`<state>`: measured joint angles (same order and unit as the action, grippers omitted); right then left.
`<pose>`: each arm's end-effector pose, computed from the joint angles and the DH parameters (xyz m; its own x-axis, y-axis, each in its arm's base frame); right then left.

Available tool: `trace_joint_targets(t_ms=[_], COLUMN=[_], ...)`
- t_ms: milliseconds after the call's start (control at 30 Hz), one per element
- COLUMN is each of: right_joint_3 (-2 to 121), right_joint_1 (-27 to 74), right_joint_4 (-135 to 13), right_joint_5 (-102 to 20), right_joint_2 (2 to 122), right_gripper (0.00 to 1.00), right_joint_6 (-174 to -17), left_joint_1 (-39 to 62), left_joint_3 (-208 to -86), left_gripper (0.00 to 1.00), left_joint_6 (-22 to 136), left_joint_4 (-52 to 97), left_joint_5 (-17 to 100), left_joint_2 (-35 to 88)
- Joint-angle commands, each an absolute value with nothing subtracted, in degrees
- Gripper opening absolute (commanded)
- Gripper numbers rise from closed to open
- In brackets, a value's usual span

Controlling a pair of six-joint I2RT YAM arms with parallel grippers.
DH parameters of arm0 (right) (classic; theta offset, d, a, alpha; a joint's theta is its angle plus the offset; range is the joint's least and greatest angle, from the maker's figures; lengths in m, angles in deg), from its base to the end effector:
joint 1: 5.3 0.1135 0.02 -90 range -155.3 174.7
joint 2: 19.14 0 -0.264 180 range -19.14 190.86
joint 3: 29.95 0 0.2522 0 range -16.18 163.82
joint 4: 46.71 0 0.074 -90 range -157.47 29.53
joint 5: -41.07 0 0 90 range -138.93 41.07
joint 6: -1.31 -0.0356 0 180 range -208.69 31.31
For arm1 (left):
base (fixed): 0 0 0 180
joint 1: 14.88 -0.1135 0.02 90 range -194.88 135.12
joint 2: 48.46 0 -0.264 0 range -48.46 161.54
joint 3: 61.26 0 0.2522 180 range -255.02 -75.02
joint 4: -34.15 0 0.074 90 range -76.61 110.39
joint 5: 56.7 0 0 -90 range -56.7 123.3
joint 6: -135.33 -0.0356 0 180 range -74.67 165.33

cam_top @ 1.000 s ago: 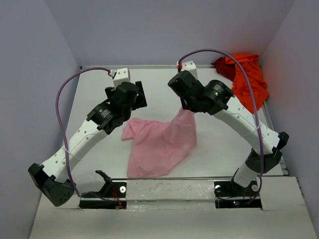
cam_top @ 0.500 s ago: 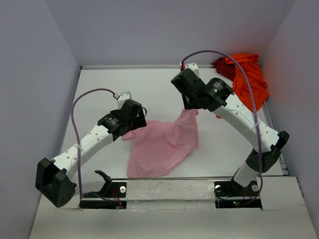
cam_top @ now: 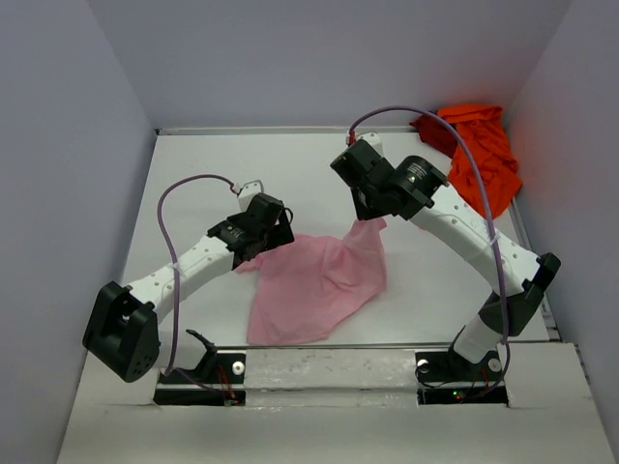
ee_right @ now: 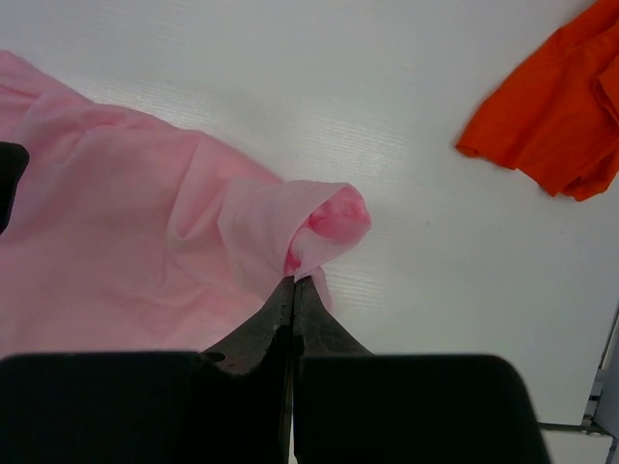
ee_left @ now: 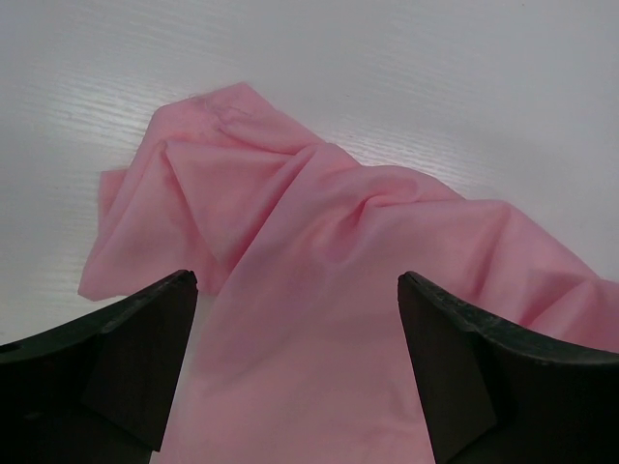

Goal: Fold and stack the t-shirts
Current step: Flatten out the crumpled T-shirt at the center of the board.

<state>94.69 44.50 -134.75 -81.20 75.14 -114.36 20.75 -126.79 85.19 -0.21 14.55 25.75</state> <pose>0.2165 0.2268 0.4163 -0.6916 -0.2509 -0.6773 -0.1797 0.9680 -0.1751 0.2312 -0.1516 0.2560 -0.6570 -0.2758 -0.7016 -0.0787 0.9507 -0.3000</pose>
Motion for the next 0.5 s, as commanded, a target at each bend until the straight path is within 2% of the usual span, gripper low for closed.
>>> trace_joint_targets(t_ms=[0,467], right_joint_3=[93.77,89.46], right_joint_1=[44.09,44.09], right_joint_4=[-134.65,-134.82], right_joint_5=[-80.22,-79.51], right_joint_2=[71.04,67.69], right_gripper=[0.00,0.00], right_joint_6=[-116.29,-117.35], left_joint_1=[19.13,15.88], left_joint_3=[-125.38,-128.37], left_gripper=[0.94,0.91], left_joint_6=[87.25,86.20], left_joint_4=[2.73,-0.62], left_joint_5=[15.10,16.77], left_joint_2=[27.03,37.76])
